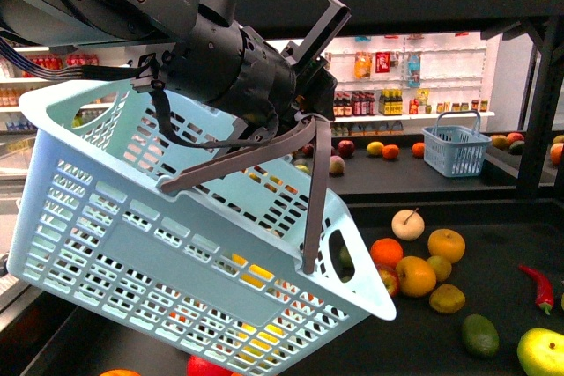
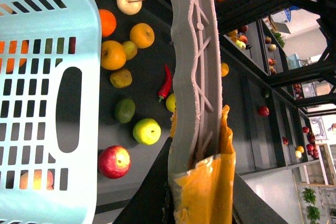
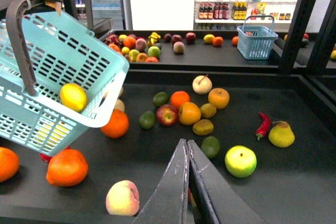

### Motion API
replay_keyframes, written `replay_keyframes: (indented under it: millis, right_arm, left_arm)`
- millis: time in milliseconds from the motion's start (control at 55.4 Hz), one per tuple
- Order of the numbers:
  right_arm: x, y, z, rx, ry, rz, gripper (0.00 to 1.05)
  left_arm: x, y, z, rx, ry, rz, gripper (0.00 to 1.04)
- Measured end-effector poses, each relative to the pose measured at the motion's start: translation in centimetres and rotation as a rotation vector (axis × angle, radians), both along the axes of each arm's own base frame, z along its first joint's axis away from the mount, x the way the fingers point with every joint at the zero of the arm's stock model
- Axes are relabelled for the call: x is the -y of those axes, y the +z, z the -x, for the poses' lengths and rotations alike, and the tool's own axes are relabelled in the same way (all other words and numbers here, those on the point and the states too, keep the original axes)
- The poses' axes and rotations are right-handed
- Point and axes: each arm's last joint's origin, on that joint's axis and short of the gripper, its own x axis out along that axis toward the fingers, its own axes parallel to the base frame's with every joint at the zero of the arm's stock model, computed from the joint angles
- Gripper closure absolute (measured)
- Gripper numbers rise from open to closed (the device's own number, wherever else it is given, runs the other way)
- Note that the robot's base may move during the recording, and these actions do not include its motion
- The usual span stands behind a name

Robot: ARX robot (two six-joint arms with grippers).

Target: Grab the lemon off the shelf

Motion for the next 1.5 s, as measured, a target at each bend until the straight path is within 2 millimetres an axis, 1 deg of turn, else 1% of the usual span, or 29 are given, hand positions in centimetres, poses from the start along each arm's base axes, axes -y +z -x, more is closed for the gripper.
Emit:
replay_keyframes:
  millis: [343, 361, 505, 523, 650, 668, 740, 830, 884, 939, 1011, 1083, 1227, 1390, 1498]
  right_arm:
    - [0.0, 0.0, 0.0, 0.000, -0.002, 0.000, 1.02]
    - [0.0, 0.0, 0.0, 0.000, -0.002, 0.001, 1.00]
    - [0.0, 0.0, 0.0, 0.000, -0.002, 0.000, 0.75]
    - [0.0, 0.0, 0.0, 0.000, -0.002, 0.000, 0.73]
    - [0.0, 0.0, 0.0, 0.000, -0.002, 0.000, 0.50]
    - [0.0, 0.0, 0.0, 0.000, -0.002, 0.000, 0.49]
    - [0.0, 0.0, 0.0, 0.000, -0.002, 0.000, 0.35]
    - [0.0, 0.0, 0.0, 0.000, -0.002, 0.000, 0.21]
    - [0.0, 0.0, 0.0, 0.000, -0.002, 0.000, 0.12]
    - [0.0, 0.0, 0.0, 0.000, -0.002, 0.000, 0.06]
    - [0.0, 0.0, 0.0, 0.000, -0.002, 0.000, 0.08]
    - [0.0, 0.0, 0.0, 0.000, -0.003, 0.000, 0.07]
    - [0.0, 0.0, 0.0, 0.000, -0.002, 0.000, 0.07]
    - [0.0, 0.0, 0.0, 0.001, -0.002, 0.000, 0.07]
    - [0.0, 0.0, 0.0, 0.001, -0.003, 0.000, 0.07]
  left_arm:
    - [0.0, 0.0, 0.0, 0.000, 0.000, 0.000, 0.93]
    - [0.0, 0.0, 0.0, -0.001, 0.000, 0.000, 0.93]
    - [0.0, 0.0, 0.0, 0.000, 0.000, 0.000, 0.93]
    - [0.0, 0.0, 0.0, 0.000, 0.000, 0.000, 0.93]
    - [0.0, 0.0, 0.0, 0.000, 0.000, 0.000, 0.93]
    - [0.0, 0.0, 0.0, 0.000, 0.000, 0.000, 0.93]
    - [0.0, 0.0, 0.0, 0.000, 0.000, 0.000, 0.93]
    - [0.0, 0.0, 0.0, 0.000, 0.000, 0.000, 0.93]
    - [0.0, -0.1, -0.1, 0.039, -0.017, 0.020, 0.93]
    - [-0.1, -0.1, -0.2, 0.089, -0.009, 0.041, 0.93]
    - [-0.4, 0.3, -0.5, 0.154, 0.025, 0.046, 0.93]
    - [-1.2, 0.9, -1.1, 0.204, 0.079, 0.080, 0.93]
    - [-4.0, 1.2, -2.1, 0.225, 0.271, 0.144, 0.93]
    - [-8.6, 0.7, -2.9, 0.210, 0.559, 0.219, 0.93]
    - [-11.3, 0.6, -2.8, 0.233, 0.708, 0.271, 0.93]
